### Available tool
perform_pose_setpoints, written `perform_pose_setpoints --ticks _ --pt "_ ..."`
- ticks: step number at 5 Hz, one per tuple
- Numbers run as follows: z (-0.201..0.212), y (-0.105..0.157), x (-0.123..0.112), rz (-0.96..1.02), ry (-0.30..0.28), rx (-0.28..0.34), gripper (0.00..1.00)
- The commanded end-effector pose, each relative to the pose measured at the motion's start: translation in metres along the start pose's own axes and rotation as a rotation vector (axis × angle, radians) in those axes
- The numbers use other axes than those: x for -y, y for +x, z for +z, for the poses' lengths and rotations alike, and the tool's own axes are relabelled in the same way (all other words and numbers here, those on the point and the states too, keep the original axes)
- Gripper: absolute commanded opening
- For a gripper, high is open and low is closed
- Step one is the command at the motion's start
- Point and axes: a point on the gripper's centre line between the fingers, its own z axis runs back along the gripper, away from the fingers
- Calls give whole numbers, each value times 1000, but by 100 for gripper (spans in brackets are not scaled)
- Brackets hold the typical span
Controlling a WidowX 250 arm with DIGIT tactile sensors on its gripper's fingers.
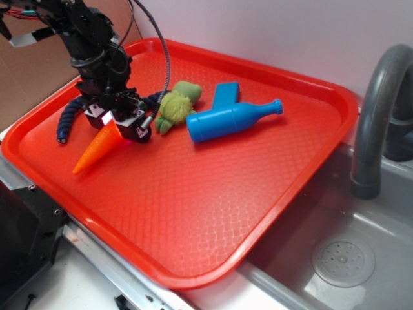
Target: Grab the carrot.
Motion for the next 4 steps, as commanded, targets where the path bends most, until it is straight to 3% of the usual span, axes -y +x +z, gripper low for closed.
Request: perform_pose_setpoints --ticks 1,2,3,4 --pt "66 10 10 -25 -28 54 0" --pt "116 13 40 -54 -52 123 0" --pt "166 2 75 -142 -136 178 0" --pt "201 -12 90 -163 -192 186 0"
